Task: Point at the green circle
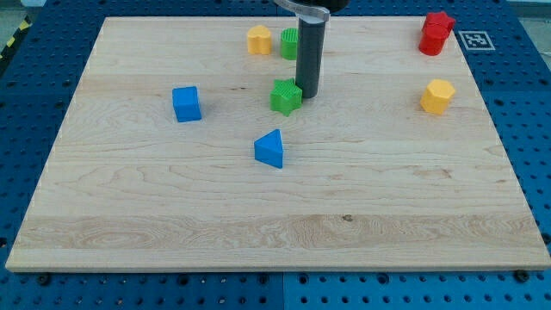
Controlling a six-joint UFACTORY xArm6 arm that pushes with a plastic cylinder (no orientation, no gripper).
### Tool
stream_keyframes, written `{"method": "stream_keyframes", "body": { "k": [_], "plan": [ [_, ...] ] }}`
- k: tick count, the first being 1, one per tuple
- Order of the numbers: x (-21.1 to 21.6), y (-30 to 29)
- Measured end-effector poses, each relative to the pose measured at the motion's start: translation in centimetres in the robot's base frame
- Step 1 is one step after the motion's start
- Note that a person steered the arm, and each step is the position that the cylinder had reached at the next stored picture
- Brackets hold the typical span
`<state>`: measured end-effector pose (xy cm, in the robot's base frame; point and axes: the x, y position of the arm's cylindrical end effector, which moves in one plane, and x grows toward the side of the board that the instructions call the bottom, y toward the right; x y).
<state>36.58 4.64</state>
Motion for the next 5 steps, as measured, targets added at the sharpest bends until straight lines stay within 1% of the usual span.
{"method": "stream_keyframes", "body": {
  "k": [1,3,4,5],
  "plan": [
    [-3.9,1.6],
    [-12.7,1.3],
    [-15.6,-0.5],
    [-16.0,-1.0]
  ]
}}
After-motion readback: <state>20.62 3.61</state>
